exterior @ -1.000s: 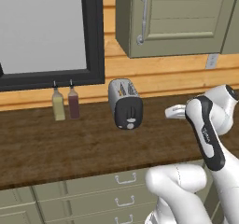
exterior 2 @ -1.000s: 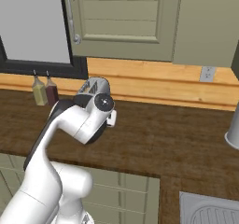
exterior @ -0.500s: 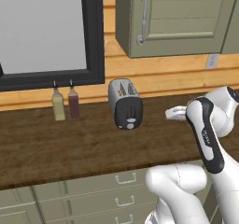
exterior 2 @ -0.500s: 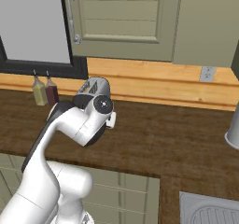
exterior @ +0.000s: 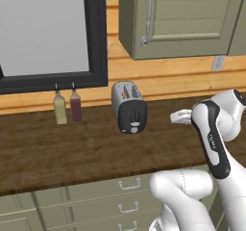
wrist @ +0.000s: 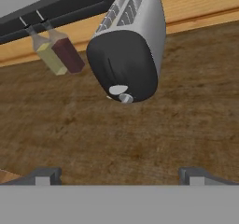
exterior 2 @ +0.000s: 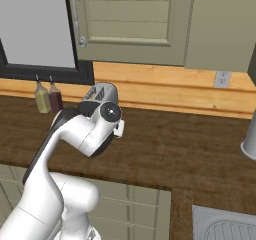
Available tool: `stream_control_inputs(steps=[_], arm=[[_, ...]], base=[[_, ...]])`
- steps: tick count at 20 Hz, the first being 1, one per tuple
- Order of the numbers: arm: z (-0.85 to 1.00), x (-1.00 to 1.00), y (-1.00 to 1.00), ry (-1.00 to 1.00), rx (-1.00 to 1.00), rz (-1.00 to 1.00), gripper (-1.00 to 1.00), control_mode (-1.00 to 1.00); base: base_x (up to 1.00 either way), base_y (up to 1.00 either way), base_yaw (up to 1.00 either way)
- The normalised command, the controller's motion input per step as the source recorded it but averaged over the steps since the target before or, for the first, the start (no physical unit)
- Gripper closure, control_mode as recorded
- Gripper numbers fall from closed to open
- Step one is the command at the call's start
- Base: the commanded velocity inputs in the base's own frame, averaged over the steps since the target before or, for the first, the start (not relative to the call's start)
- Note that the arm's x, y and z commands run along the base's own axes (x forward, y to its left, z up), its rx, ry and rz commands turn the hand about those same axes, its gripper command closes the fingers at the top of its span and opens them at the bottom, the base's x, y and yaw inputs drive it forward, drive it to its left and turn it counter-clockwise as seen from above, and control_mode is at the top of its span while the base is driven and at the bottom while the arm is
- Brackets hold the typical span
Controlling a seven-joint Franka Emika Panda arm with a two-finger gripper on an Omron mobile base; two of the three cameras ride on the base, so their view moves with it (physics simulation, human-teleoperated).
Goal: Start the toaster. Once the lever pops up, take the bread to the plate on the dining counter.
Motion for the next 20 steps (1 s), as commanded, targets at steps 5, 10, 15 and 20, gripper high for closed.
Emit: stream_control_inputs(steps=[5,10,15,20], arm=[[0.0,0.0,0.0,0.0,0.0,0.0,-1.0,-1.0],[0.0,0.0,0.0,0.0,0.0,0.0,-1.0,-1.0],[0.0,0.0,0.0,0.0,0.0,0.0,-1.0,-1.0],[0.0,0.0,0.0,0.0,0.0,0.0,-1.0,-1.0]], base=[[0.0,0.0,0.0],[0.0,0.0,0.0],[0.0,0.0,0.0],[0.0,0.0,0.0]])
